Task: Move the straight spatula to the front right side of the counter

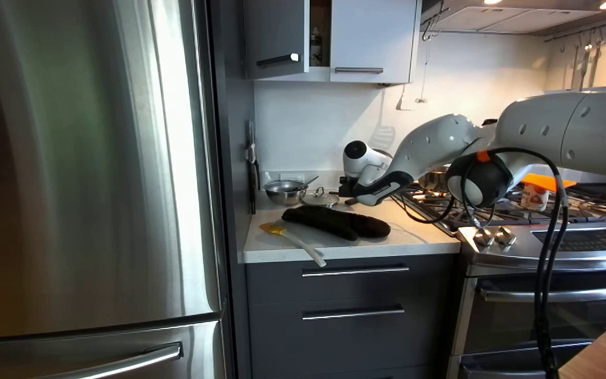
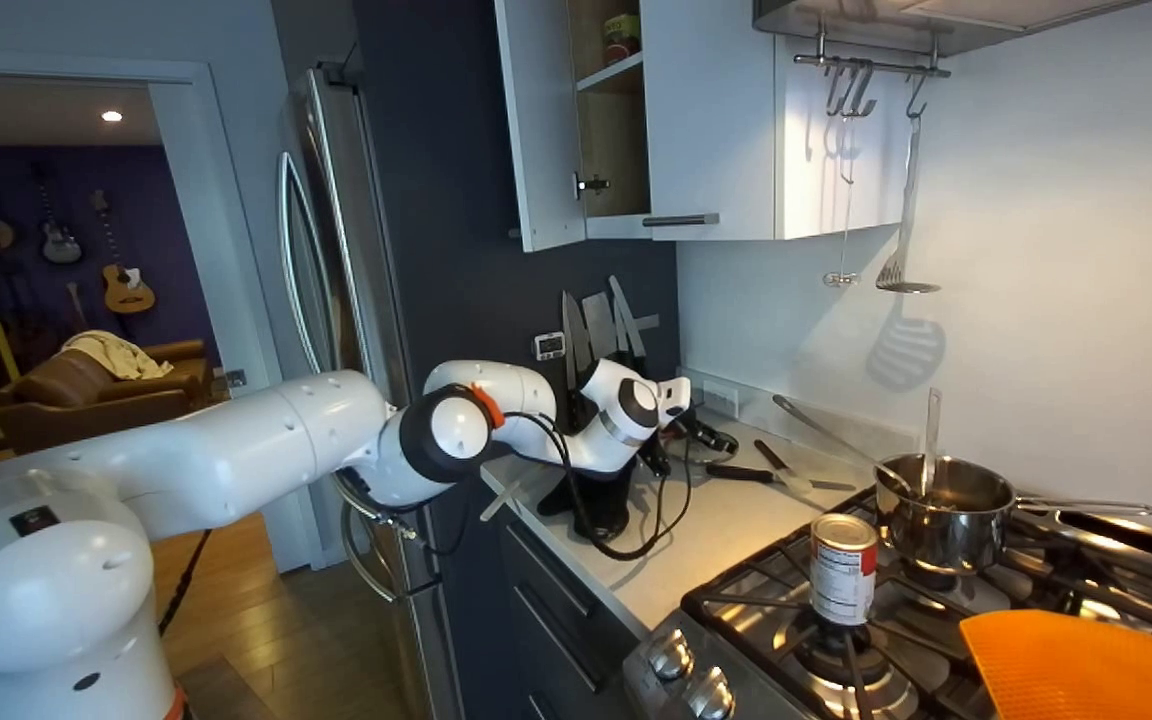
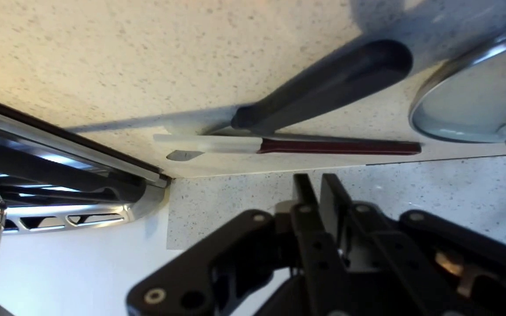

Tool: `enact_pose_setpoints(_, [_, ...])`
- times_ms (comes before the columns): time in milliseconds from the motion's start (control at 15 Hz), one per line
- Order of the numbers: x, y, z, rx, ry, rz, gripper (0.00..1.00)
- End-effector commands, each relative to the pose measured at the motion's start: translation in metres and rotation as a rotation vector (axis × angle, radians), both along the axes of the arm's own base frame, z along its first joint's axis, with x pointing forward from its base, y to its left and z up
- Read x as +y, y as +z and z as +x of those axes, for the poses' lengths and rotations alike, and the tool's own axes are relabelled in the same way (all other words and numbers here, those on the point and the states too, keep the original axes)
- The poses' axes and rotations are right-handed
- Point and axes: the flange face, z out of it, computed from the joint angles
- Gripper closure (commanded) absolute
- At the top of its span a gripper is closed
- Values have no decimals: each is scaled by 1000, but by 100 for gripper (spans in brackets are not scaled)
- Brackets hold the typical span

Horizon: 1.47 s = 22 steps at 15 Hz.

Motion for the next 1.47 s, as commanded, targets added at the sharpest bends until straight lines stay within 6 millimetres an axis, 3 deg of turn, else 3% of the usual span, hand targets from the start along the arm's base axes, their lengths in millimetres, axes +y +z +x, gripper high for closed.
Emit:
enact_pose_setpoints(0, [2, -13, -3, -7, -13, -2, 100])
enact_pose_setpoints(600, [11, -29, -6, 36, -5, 29, 100])
enact_pose_setpoints(1400, [23, -30, -8, -17, 77, 32, 100])
